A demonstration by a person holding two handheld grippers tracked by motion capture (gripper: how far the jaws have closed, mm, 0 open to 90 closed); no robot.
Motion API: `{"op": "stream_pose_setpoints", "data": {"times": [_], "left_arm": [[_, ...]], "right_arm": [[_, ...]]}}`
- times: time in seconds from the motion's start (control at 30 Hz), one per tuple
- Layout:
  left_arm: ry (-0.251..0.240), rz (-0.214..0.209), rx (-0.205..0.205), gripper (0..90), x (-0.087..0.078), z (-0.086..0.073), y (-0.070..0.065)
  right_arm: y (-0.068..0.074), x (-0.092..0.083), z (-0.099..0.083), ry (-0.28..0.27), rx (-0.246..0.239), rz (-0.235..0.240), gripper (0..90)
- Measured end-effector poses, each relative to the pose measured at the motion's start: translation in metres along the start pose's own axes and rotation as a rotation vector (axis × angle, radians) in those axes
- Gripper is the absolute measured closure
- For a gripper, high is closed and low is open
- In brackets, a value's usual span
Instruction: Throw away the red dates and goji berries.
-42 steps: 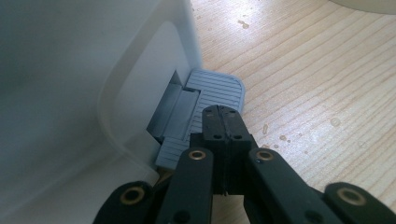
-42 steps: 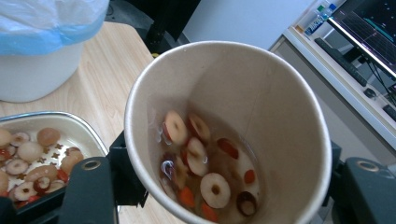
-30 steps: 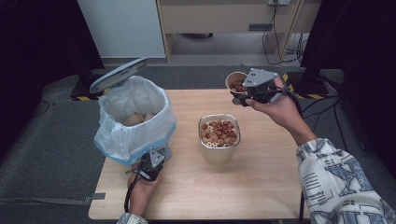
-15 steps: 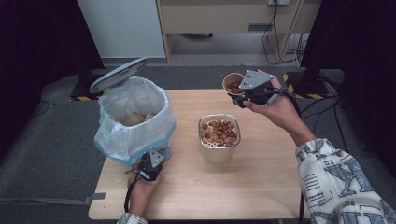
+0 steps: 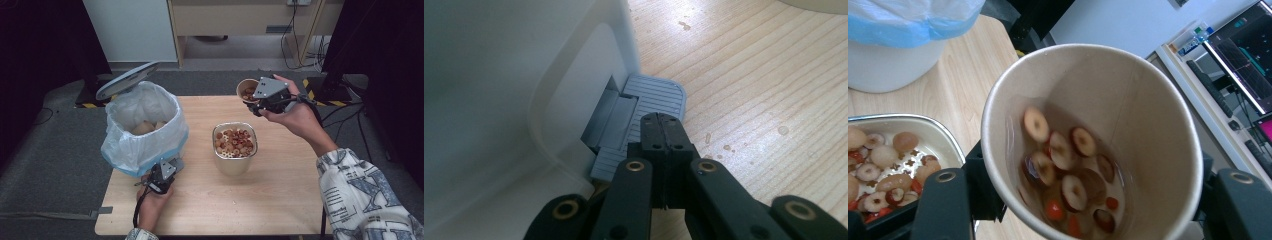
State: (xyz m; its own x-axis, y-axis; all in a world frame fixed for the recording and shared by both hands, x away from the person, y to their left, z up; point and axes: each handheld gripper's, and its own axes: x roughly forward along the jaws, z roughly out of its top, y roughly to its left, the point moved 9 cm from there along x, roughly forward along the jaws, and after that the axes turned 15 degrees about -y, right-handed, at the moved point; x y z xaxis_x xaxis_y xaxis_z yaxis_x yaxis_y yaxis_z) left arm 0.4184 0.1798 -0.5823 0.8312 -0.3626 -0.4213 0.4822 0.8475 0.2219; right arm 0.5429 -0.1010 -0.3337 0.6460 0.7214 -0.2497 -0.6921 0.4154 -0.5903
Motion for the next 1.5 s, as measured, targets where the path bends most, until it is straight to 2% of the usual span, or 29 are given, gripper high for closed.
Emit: {"op": "stream_pose_setpoints", "data": {"times": [0.3, 0.47, 0.7, 0.83, 0.97, 1.1, 1.2, 1.23, 1.27, 1.5], "left_arm": [[0.0, 0.0, 0.0, 89.3, 0.0, 0.0, 0.0], [0.0, 0.0, -0.001, 89.3, 0.0, 0.0, 0.0], [0.0, 0.0, -0.001, 89.4, 0.0, 0.0, 0.0], [0.001, 0.0, 0.0, 89.3, 0.0, 0.0, 0.0], [0.001, 0.0, -0.001, 89.4, 0.0, 0.0, 0.0], [0.0, 0.0, 0.0, 89.3, 0.0, 0.0, 0.0], [0.001, 0.001, 0.0, 89.3, 0.0, 0.0, 0.0], [0.001, 0.001, 0.0, 89.4, 0.0, 0.0, 0.0], [0.001, 0.001, 0.0, 89.3, 0.0, 0.0, 0.0], [0.001, 0.001, -0.001, 89.3, 0.0, 0.0, 0.0]], "right_arm": [[-0.002, -0.002, -0.001, 0.024, -0.059, -0.009, 34.1], [-0.001, -0.002, 0.004, 0.019, -0.117, -0.004, 34.1], [-0.005, -0.004, 0.004, 0.025, -0.132, -0.012, 34.1], [-0.001, -0.003, 0.004, 0.027, -0.132, 0.006, 34.1], [-0.002, -0.004, 0.006, 0.021, -0.123, -0.003, 34.1], [0.002, -0.004, 0.009, 0.023, -0.142, 0.003, 34.1], [0.004, -0.004, 0.01, 0.042, -0.193, 0.004, 34.1], [0.004, -0.004, 0.01, 0.042, -0.193, 0.004, 34.1], [0.005, -0.004, 0.01, 0.055, -0.24, 0.007, 34.2], [0.007, -0.003, 0.01, 0.076, -0.301, 0.009, 34.2]]}}
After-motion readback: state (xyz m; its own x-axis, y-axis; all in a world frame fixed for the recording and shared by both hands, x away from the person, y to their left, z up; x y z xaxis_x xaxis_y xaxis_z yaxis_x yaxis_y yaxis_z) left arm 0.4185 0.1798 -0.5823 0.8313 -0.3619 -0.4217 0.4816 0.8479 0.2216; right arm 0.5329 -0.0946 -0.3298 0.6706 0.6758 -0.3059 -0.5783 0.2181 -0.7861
